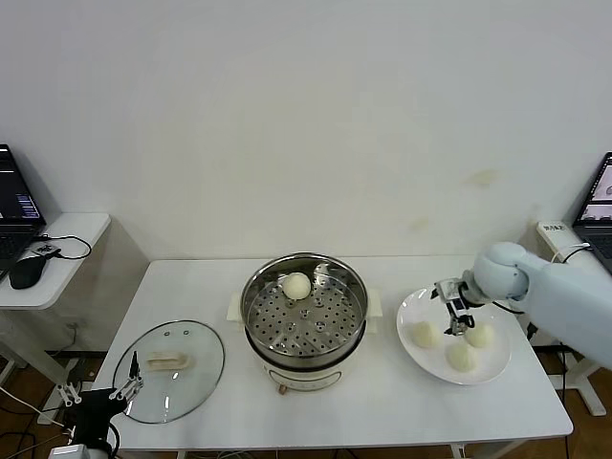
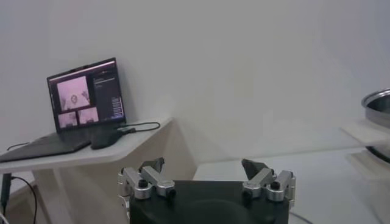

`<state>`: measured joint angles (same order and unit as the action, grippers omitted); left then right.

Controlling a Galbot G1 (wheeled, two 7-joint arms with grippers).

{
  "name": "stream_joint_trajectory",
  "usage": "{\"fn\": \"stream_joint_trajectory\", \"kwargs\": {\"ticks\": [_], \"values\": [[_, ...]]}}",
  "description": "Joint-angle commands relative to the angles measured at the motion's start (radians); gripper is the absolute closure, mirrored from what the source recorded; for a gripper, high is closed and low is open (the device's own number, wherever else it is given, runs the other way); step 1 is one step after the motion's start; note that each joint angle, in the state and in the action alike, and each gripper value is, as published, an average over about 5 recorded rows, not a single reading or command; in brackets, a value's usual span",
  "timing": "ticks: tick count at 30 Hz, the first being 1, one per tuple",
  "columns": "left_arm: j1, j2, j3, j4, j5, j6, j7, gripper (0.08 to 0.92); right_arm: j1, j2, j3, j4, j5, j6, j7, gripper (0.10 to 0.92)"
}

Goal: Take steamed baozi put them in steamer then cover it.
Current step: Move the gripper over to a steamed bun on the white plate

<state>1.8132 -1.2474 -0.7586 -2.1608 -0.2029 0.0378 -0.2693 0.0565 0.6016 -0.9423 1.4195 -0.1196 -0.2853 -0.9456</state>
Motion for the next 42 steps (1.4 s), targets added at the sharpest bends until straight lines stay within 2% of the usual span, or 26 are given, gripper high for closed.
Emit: {"fn": "stream_joint_trajectory", "kwargs": {"ticks": [1,18,28,35,42], "values": [[0.000,-0.002,0.003,0.004,0.005,0.001,0.001,0.177,-0.137,0.032,0.088,-0.058,-0.033,0.005,0.004,0.222],[-0.012,-0.002,0.004,0.020,0.005,-0.001,0.001,0.177,-0.171,0.107,0.151,-0.130,-0.047,0.011,0.037,0.303],[-0.015,-0.003,0.006,0.022,0.004,-0.001,0.001,0.177,-0.172,0.110,0.149,-0.133,-0.051,0.000,0.026,0.416],[-0.013,-0.003,0.007,0.019,0.003,0.000,0.001,0.177,-0.136,0.077,0.139,-0.103,-0.031,-0.002,0.005,0.519],[-0.011,0.002,0.008,0.007,0.003,0.001,0.001,0.177,0.037,0.004,0.069,-0.018,0.056,-0.013,-0.016,0.518]]}}
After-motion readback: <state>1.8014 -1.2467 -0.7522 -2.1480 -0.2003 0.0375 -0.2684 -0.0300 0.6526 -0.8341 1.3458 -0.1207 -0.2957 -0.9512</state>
